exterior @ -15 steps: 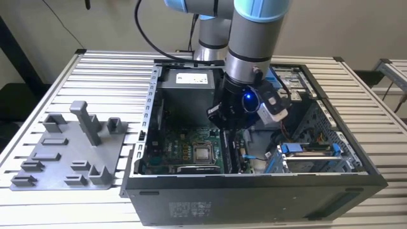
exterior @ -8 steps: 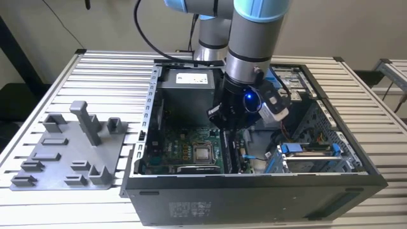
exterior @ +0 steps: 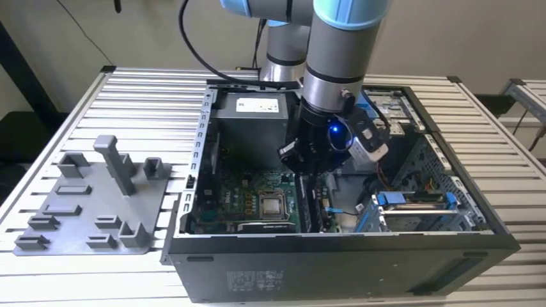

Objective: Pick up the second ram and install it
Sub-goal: 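Press down the second ram until it locks into place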

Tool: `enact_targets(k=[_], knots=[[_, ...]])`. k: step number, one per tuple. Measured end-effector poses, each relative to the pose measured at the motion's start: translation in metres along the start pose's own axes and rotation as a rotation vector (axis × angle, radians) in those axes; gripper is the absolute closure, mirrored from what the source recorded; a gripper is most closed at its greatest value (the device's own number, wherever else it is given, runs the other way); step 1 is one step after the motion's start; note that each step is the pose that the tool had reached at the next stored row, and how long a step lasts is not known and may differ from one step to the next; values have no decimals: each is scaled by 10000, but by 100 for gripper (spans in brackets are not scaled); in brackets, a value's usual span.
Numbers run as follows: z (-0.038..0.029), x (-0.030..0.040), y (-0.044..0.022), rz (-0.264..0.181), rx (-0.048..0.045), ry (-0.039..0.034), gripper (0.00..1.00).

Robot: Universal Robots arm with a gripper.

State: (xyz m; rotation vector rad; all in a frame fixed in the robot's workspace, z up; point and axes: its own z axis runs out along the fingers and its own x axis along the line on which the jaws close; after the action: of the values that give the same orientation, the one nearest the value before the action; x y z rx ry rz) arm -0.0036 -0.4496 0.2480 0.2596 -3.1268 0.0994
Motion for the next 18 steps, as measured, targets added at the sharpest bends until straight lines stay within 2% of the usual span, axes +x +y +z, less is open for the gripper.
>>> enact_targets(k=[4, 18], knots=[[1, 0, 1, -249, 2, -16, 89], [1, 0, 1, -1717, 13, -109, 89]])
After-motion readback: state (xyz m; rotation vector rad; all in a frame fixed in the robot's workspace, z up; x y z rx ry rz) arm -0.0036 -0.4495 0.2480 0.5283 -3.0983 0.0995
